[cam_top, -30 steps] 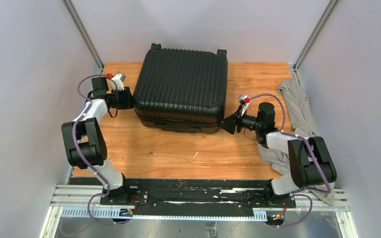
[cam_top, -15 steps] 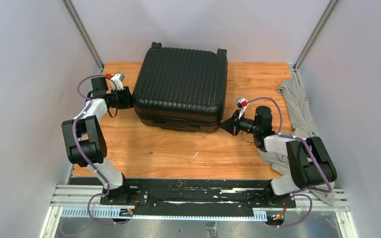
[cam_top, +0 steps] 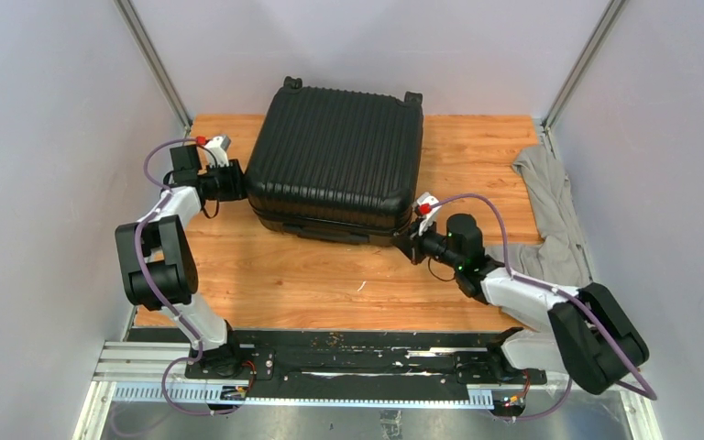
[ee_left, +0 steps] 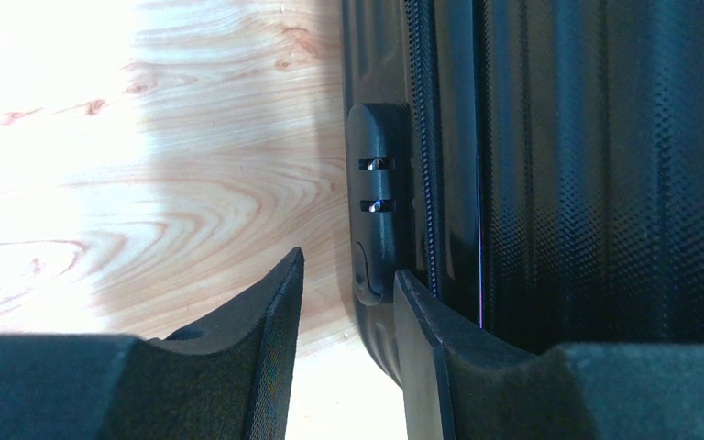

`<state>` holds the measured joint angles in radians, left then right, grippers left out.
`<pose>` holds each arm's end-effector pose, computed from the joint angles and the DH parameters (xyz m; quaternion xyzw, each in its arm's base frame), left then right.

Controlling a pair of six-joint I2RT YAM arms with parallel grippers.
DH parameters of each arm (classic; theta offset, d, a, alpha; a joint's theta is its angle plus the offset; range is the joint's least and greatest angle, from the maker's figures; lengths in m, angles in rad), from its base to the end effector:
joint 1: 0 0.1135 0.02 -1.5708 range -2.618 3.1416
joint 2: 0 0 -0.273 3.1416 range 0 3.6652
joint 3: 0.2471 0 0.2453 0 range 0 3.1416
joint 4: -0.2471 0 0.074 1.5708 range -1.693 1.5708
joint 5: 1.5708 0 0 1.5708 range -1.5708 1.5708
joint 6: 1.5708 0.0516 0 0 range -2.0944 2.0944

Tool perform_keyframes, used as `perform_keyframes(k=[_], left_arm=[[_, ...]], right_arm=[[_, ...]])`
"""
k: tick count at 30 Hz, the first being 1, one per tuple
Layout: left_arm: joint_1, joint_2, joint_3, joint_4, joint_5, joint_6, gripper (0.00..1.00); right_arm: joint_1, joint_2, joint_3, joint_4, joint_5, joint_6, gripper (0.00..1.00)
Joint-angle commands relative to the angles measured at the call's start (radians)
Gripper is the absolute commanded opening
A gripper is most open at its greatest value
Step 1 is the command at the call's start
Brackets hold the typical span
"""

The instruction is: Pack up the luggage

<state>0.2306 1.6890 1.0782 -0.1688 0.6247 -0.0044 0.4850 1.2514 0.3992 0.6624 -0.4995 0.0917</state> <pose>0.3611 0.0538 0.2159 0.0147 0.8859 -0.2404 0.3964 0.2125 0.1399 0.2106 -0.3003 0.7019 0.3582 0.5375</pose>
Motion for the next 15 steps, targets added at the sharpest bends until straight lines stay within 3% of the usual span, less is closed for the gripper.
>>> perform_keyframes(k=[1, 15], left_arm=[[-0.072, -0.018, -0.072, 0.035, 0.075, -0.026, 0.30], [-0.101, -0.078, -0.151, 0.041, 0.182, 0.003, 0.25]], right_arm=[[0.176, -0.073, -0.005, -0.103, 0.234, -0.029, 0.00], [0.482, 0.191, 0.341, -0.226, 0.731, 0.047, 0.00]])
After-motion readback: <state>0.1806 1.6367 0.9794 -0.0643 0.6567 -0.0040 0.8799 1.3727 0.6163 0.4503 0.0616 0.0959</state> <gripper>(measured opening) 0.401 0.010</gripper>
